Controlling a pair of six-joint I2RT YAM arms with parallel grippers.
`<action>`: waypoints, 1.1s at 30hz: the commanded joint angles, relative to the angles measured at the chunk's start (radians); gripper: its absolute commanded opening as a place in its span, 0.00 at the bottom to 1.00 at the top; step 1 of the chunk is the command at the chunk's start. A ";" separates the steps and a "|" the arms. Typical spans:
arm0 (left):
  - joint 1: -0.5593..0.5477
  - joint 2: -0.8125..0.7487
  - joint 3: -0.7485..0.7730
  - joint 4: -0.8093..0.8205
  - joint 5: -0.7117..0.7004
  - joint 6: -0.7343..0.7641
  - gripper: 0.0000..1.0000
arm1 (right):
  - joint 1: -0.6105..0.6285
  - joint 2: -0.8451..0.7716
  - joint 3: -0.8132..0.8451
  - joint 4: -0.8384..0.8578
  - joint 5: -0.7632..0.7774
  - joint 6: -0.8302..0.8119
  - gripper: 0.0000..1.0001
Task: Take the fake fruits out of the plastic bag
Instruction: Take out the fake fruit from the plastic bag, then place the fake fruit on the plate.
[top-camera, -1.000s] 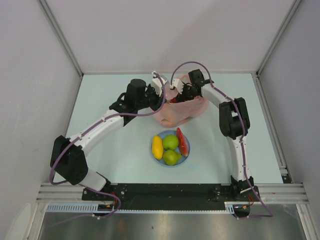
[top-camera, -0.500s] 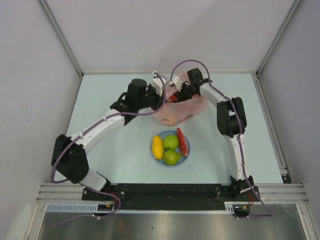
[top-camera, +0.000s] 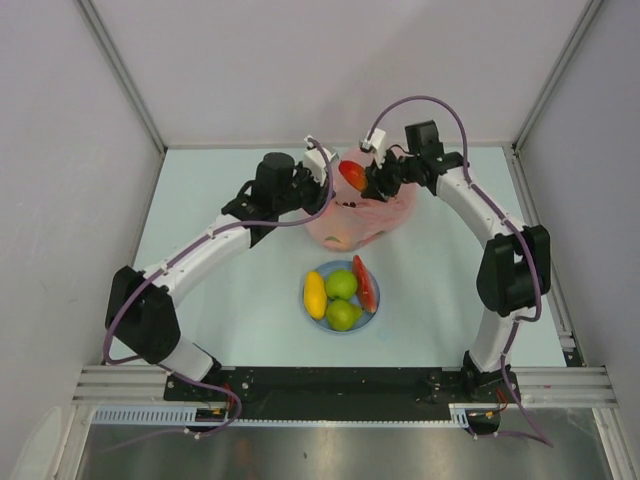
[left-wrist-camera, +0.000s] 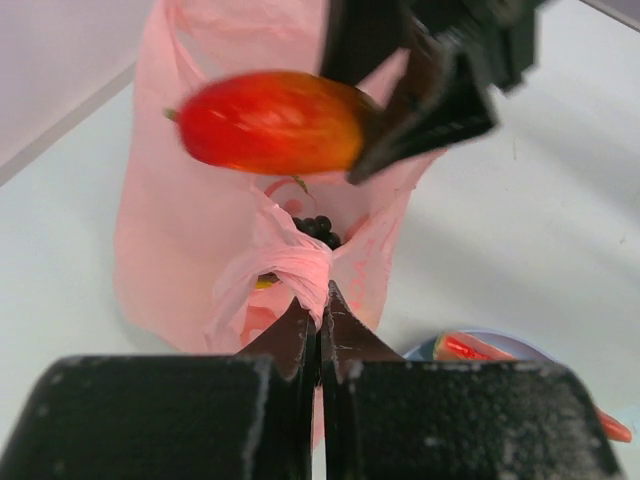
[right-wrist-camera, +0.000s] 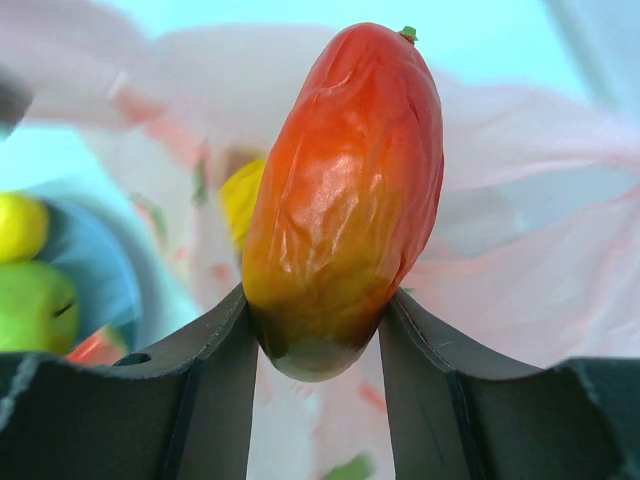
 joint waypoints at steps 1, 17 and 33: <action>0.005 0.007 0.069 0.045 -0.073 -0.017 0.00 | -0.020 -0.110 -0.121 -0.086 -0.009 -0.041 0.23; 0.063 -0.047 0.051 0.041 -0.099 -0.027 0.01 | 0.218 -0.310 -0.300 -0.329 0.075 -0.751 0.26; 0.096 -0.194 -0.084 0.061 -0.077 -0.045 0.00 | 0.322 -0.003 -0.077 -0.350 0.221 -1.082 0.25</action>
